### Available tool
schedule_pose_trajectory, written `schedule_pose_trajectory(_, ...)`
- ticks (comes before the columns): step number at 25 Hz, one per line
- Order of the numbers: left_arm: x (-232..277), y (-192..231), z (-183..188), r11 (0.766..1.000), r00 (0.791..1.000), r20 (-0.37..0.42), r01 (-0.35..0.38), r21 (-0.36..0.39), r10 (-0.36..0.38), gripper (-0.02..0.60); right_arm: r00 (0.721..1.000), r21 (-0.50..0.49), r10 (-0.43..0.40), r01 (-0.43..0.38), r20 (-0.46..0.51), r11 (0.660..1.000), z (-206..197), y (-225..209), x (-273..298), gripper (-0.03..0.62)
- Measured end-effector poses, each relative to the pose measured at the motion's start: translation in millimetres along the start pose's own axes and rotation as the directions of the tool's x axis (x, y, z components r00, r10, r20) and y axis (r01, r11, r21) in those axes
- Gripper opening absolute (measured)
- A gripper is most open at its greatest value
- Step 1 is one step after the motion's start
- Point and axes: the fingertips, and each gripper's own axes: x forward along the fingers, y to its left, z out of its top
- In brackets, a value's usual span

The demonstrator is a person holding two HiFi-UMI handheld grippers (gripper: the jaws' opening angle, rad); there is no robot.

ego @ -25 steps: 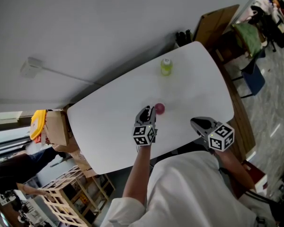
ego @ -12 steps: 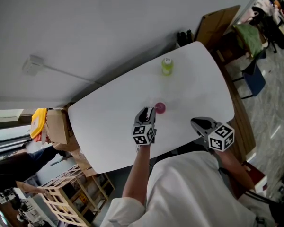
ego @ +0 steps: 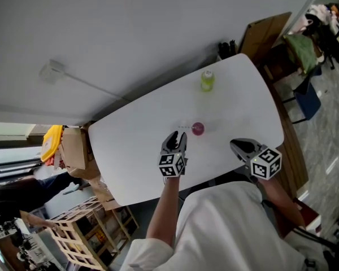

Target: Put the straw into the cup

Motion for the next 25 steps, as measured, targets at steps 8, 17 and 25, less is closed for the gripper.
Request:
schedule_pose_trajectory(8, -59.1, 6.0, 30.0, 1.0, 0.996, 0.091, 0.023, 0.01, -0.024, 0.063, 0.997, -0.009, -0.04, 0.04, 0.062, 0.999, 3.2, 21.6, -0.9, 0.037)
schedule_pose_trajectory(17, -117.3, 0.3, 36.7, 0.998, 0.989, 0.132, 0.062, -0.003, -0.061, 0.003, 0.983, 0.024, -0.11, 0.107, 0.15, 0.994, -14.3, 52.9, -23.0, 0.037)
schedule_pose_trajectory(25, -159.1, -21.3, 37.9, 0.984, 0.978, 0.125, 0.174, -0.044, -0.167, 0.002, 0.975, 0.002, -0.137, 0.139, 0.176, 0.99, -26.7, 67.2, -46.9, 0.037)
